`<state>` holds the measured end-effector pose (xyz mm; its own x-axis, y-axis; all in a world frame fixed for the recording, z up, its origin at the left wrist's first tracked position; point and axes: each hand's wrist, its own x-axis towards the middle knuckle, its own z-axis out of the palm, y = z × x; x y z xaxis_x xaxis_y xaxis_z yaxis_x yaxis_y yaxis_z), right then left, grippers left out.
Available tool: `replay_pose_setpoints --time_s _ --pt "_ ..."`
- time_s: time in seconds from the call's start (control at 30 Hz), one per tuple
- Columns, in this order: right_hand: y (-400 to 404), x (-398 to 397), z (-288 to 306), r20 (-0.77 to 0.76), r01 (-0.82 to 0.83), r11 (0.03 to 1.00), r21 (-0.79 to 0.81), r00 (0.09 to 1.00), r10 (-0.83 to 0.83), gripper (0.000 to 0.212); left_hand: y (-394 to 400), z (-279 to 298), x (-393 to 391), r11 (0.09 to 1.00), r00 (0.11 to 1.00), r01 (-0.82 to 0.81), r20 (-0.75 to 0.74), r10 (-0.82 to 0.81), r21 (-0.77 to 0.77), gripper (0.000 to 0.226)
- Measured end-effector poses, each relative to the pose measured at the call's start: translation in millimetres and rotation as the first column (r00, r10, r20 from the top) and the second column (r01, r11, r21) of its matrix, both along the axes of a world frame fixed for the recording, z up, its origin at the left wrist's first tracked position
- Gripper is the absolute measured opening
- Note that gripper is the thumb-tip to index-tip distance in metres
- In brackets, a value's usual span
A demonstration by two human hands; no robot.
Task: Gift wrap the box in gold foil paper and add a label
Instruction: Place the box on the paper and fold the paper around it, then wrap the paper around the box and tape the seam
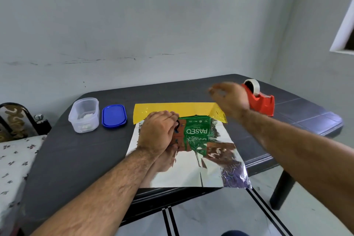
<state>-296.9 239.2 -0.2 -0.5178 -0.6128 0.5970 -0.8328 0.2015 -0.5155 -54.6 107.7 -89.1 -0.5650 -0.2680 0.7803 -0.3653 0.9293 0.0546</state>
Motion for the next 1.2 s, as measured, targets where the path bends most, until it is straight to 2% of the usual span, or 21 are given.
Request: replay_pose_setpoints --time_s 0.07,0.13,0.2,0.27,0.33,0.37,0.43,0.47,0.53,0.67,0.77,0.9,1.0,1.1,1.2 --pt "2.1 -43.0 7.3 0.116 0.225 0.973 0.053 0.966 -0.23 0.048 -1.3 -2.1 1.2 1.0 1.0 0.007 -0.006 -0.007 0.003 0.027" --pt "9.1 -89.2 10.5 0.204 0.447 0.871 0.205 0.85 -0.485 0.055 -2.0 -3.9 0.9 1.0 1.0 0.009 -0.005 -0.009 -0.003 0.028" --pt "18.0 -120.6 10.8 0.304 0.544 0.787 0.29 0.727 -0.615 0.056 -4.2 -4.3 2.4 1.0 1.0 0.009 -0.006 -0.009 -0.017 0.028" --pt "27.5 -128.9 11.3 0.455 0.463 0.828 0.316 0.692 -0.56 0.056 -5.2 -5.3 3.1 0.999 1.0 0.011 -0.009 -0.012 -0.03 0.028" --pt "34.0 -131.1 11.1 0.59 0.388 0.882 0.269 0.657 -0.469 0.055 -4.4 -5.7 2.2 0.999 1.0 0.016 -0.016 -0.017 -0.032 0.028" --pt "37.5 -134.9 10.8 0.59 0.369 0.883 0.291 0.656 -0.47 0.06 -3.6 -5.8 -0.3 0.999 0.999 0.023 -0.021 -0.024 -0.031 0.028" --pt "43.2 -133.0 8.1 0.423 0.36 0.825 0.436 0.727 -0.54 0.07 -2.8 -5.9 -1.3 0.999 0.999 0.026 -0.031 -0.027 -0.039 0.028" --pt "44.9 -131.4 6.7 0.332 0.377 0.785 0.492 0.752 -0.569 0.07 -3.3 -6.2 -0.9 0.999 0.999 0.024 -0.031 -0.025 -0.042 0.029" --pt "48.5 -132.3 3.7 0.244 0.431 0.758 0.49 0.767 -0.594 0.064 -2.8 -6.2 -1.5 0.999 0.999 0.022 -0.028 -0.023 -0.034 0.031" --pt "52.5 -129.3 -2.1 0.302 0.506 0.769 0.39 0.719 -0.626 0.051 -0.1 -5.2 -1.9 1.0 1.0 0.017 -0.01 -0.017 -0.022 0.039" --pt "50.4 -114.6 -1.8 0.354 0.541 0.772 0.334 0.687 -0.635 0.053 0.9 -2.7 -1.1 1.0 1.0 0.017 -0.003 -0.017 -0.018 0.038" --pt "40.7 -89.2 -5.2 0.372 0.529 0.786 0.319 0.693 -0.618 0.052 -1.2 -2.1 1.0 1.0 1.0 0.003 0.013 -0.002 -0.019 0.031" --pt "41.5 -80.0 -2.9 0.452 0.505 0.795 0.338 0.654 -0.607 0.053 -1.1 -3.2 1.7 1.0 1.0 -0.004 0.024 0.005 -0.014 0.032" --pt "45.2 -75.8 8.8 0.614 0.426 0.85 0.31 0.593 -0.521 0.06 -1.1 -4.2 1.1 1.0 0.999 -0.012 0.036 0.012 -0.015 0.032" --pt "47.9 -85.5 17.2 0.837 0.4 0.896 0.194 0.409 -0.363 0.052 1.8 -4.0 0.9 1.0 0.999 -0.023 0.039 0.024 -0.016 0.033"
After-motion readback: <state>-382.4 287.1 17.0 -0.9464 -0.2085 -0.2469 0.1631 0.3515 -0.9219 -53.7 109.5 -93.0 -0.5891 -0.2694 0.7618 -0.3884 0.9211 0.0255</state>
